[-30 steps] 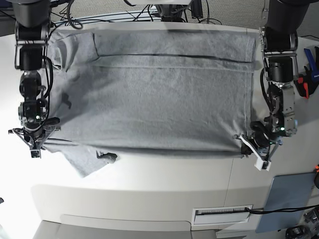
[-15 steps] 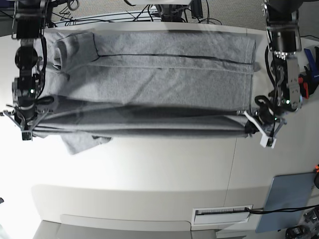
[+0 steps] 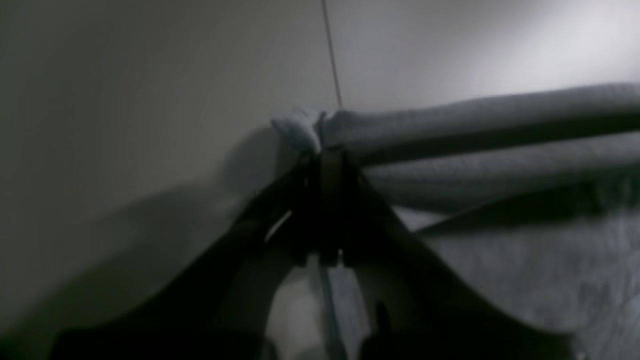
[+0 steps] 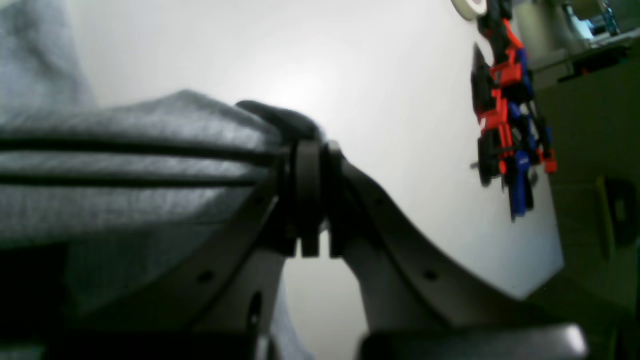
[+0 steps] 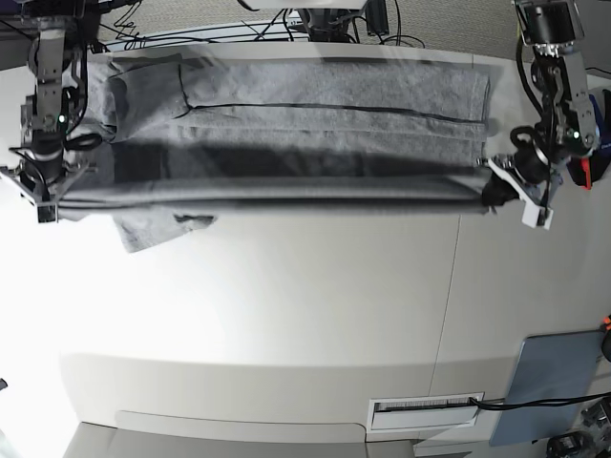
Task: Fold the T-shirt properly
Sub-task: 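Lift the hem and fold it over toward the collar fold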
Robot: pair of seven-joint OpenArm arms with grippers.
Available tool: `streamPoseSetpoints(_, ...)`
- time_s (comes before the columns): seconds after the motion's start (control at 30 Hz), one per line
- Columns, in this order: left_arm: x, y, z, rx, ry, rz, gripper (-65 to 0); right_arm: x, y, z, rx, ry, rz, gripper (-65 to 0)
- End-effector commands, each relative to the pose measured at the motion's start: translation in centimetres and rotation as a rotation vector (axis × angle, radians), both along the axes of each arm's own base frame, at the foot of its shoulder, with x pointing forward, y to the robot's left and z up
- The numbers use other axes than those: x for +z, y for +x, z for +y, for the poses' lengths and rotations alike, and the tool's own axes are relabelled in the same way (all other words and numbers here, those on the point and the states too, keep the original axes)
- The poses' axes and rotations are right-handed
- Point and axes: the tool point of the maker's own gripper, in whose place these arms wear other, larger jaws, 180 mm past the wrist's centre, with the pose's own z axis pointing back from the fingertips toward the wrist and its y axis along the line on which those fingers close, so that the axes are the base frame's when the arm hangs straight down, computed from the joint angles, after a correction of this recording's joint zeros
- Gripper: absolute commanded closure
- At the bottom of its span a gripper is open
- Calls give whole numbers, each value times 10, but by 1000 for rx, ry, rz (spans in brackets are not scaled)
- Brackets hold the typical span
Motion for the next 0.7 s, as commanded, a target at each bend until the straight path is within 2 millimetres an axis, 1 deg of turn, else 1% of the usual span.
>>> streamPoseSetpoints(0.0, 9, 4, 11, 15, 28, -23, 0, 26, 3, -12, -12, -69, -53, 0)
streamPoseSetpoints(0.13, -1, -11, 11, 14, 30, 15, 0, 29, -14, -17, -38, -103, -41, 0)
streamPoseSetpoints(0.23, -7, -22, 10, 7, 34, 37, 0, 26, -25, -18, -46, -129, -18, 0)
streamPoseSetpoints(0.47, -4, -36, 5, -25, 70, 42, 0, 8, -48, -17, -63, -123, 44, 0)
streamPoseSetpoints(0.67, -11, -44, 10, -20, 106, 75, 0, -15, -64, -4, -90, -61, 71, 0)
